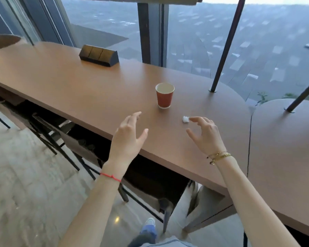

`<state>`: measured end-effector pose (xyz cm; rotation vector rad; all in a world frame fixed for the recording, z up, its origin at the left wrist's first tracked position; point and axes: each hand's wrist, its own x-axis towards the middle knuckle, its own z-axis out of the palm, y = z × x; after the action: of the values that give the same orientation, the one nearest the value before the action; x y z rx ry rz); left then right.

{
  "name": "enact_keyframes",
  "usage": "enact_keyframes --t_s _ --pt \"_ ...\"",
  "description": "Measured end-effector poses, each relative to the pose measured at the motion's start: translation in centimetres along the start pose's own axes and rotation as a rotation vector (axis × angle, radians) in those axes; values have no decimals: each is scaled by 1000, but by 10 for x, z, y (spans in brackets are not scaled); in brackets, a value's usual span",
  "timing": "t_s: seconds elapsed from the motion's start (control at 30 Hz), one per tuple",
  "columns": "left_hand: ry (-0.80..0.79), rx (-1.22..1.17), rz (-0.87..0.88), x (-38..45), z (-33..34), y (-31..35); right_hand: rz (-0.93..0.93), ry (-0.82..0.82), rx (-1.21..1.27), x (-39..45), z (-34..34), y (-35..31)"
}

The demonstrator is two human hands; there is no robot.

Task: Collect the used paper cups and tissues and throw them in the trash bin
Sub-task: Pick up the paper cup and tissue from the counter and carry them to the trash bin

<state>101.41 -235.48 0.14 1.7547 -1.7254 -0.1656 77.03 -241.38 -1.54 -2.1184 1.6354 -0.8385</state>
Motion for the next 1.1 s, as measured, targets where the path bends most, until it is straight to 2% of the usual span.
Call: enact_keyframes --t_s 0.23,0.4,0.87,1.1 --pt "-141 -94 61 110 39 -30 225 38 -50 49 34 -7" --pt "-231 -173 111 151 70 -30 304 38 -94 63 49 -7" --pt "-253 -391 121 179 93 -28 352 207 -9 59 57 -16" --pt "-315 -434 280 150 77 -14 408 380 -34 -3 31 -22"
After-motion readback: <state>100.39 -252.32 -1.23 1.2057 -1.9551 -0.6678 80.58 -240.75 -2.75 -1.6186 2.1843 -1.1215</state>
